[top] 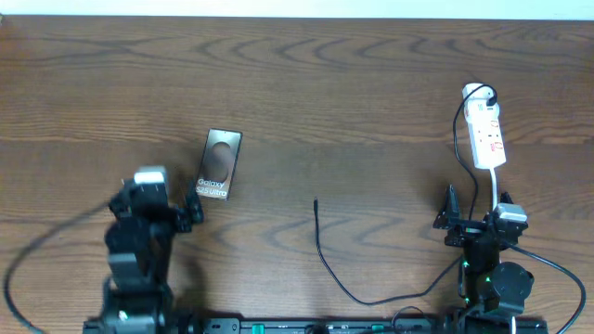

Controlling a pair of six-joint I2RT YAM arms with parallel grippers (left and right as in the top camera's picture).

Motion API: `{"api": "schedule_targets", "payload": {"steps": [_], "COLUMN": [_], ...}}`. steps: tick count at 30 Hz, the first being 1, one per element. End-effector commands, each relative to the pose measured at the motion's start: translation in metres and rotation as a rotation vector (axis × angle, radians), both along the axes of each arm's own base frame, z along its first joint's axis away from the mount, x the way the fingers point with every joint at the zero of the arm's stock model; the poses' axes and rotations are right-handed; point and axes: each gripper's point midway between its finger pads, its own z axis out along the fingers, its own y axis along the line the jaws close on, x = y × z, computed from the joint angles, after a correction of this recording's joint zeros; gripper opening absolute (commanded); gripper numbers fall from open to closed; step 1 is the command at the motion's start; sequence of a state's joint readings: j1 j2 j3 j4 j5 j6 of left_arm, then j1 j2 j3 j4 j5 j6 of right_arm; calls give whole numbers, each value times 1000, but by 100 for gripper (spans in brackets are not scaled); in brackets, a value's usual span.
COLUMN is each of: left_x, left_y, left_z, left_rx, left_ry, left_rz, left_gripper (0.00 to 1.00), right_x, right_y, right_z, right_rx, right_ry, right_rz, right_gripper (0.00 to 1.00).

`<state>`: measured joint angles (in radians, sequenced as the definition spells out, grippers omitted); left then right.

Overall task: Plug charger to phone and switch on socket
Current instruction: 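Move the left gripper forward over the phone in the clear case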

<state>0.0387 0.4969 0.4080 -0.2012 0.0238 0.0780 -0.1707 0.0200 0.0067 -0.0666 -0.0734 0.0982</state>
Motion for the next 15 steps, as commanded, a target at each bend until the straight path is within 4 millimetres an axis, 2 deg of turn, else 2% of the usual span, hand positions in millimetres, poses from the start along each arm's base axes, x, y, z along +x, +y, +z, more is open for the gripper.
{"api": "schedule_targets", "payload": {"steps": [1,5,8,15], "left_x": [24,53,71,92], "left_y": [-7,-18,-25,-24], "left_z": [23,30,28,12], "left_rx": [-28,-89,-124,-153], "left_ry": [67,205,340,598], "left_rz": [-36,-89,-121,-105], "left_gripper": [94,94,94,94], "right_x": [0,0,0,0], "right_y": [3,3,3,3], "right_z": [-1,-1,-1,-1], "right_rx": [-9,-9,-9,-9], "right_ry": [4,4,4,4], "right_rz": [12,12,12,12], "right_gripper": [99,99,99,99]}}
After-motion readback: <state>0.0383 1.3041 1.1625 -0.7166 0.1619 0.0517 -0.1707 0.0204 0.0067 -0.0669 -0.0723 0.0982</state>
